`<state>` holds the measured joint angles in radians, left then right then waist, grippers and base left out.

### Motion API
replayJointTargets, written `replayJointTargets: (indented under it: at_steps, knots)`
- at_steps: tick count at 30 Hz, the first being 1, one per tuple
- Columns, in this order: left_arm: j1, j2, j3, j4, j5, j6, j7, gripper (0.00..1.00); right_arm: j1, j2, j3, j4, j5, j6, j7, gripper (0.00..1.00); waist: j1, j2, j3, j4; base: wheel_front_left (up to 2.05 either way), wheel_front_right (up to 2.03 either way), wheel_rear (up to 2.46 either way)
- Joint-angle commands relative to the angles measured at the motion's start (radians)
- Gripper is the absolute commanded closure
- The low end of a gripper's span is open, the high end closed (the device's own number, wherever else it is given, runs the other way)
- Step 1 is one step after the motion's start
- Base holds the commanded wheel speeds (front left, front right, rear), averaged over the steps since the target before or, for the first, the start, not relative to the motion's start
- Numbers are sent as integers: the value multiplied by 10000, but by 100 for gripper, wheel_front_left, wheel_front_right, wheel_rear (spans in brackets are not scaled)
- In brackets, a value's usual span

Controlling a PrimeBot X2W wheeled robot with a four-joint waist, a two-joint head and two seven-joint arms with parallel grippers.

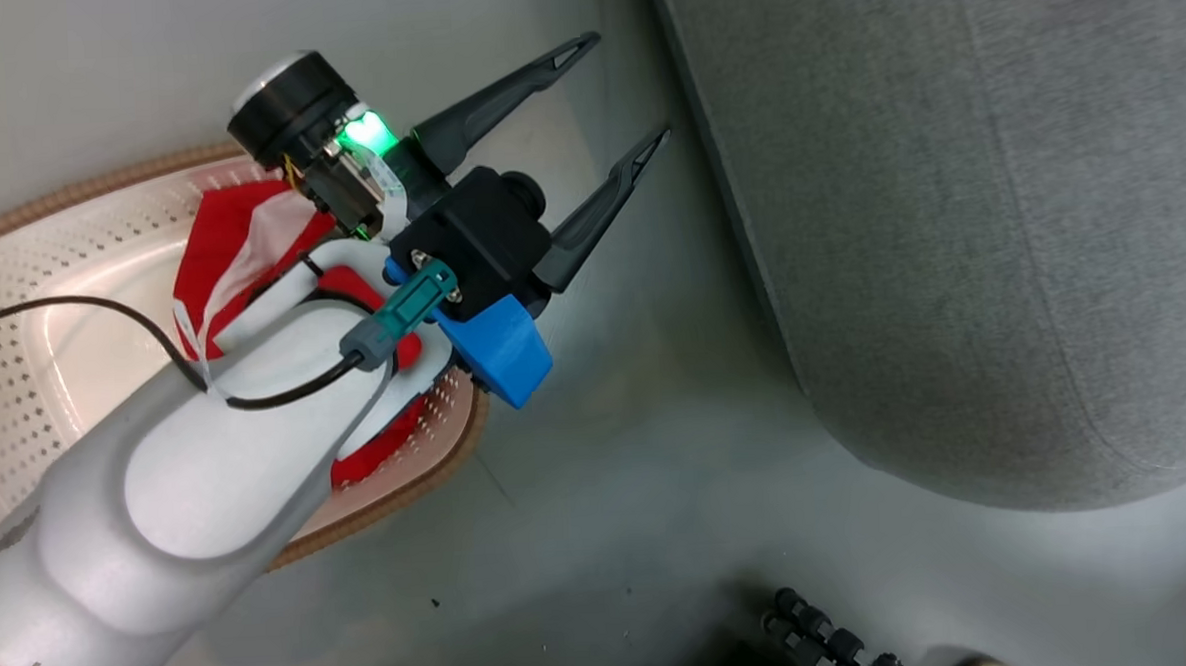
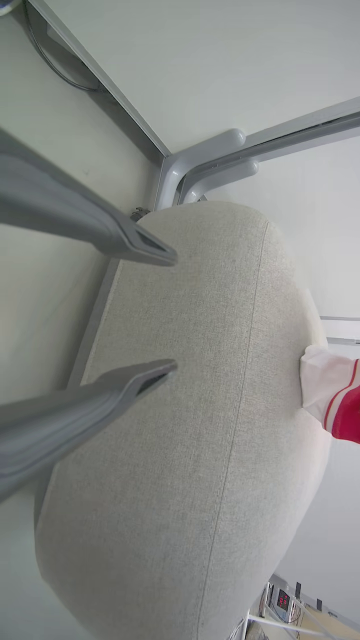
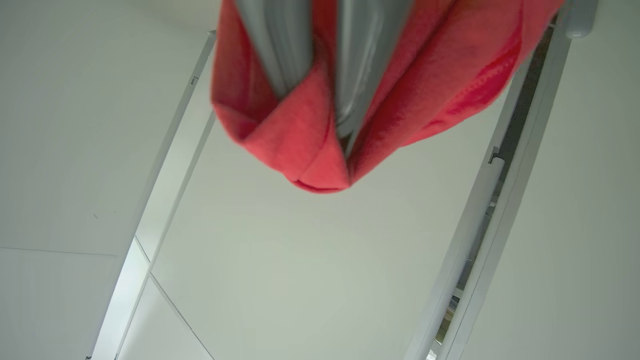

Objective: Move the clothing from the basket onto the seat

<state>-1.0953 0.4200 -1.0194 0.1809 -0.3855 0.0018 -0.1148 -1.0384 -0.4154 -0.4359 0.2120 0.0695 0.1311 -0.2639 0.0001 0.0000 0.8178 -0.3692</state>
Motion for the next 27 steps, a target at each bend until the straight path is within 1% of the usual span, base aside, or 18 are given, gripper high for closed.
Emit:
replayJointTargets:
  at_steps: [1, 4, 7, 9, 13, 15, 20, 26, 27]
  knots:
    - [-196, 88, 14, -125, 77, -11, 47, 0, -334, -174, -138, 311, 82, -7, -5, 100, -1, 0, 485, 111, 0, 0, 0]
    - [-374, 100, -18, -276, 135, -26, 136, 0, -577, -548, -262, 1070, 4, -7, -6, 100, -1, 0, 807, 227, 0, 0, 0]
    - [-423, 121, -59, -352, 182, -23, 159, 0, -625, -652, -155, 1879, -115, -7, -6, 100, -1, 0, 1011, 309, 0, 0, 0]
    - [-453, 116, -60, -386, 167, -18, 168, 0, -664, -602, -204, 2431, -179, -7, -6, 100, -1, 0, 1105, 358, 0, 0, 0]
    - [-501, 159, -66, -383, 151, 2, 115, 0, -269, -246, -367, 3173, -213, -7, -7, 100, -1, 0, 1206, 425, 0, 0, 0]
    - [-524, 188, -56, -364, 121, 3, 97, 0, -109, 75, -590, 3380, -28, -7, -7, 100, -1, 0, 1221, 440, 0, 0, 0]
    - [-530, 244, -65, -328, 106, 0, 96, 0, 395, 673, -709, 3621, -76, -7, -5, 100, -1, 0, 1208, 476, 0, 0, 0]
    - [-526, 260, -109, -290, 64, 34, 79, 0, 823, 1064, -748, 3652, -225, -7, -7, 100, -1, 0, 1066, 485, 0, 0, 0]
    - [-508, 261, -117, -276, 53, 41, 66, 0, 869, 1125, -752, 3613, -241, -7, -6, 78, -1, 0, 1011, 476, 0, 0, 0]
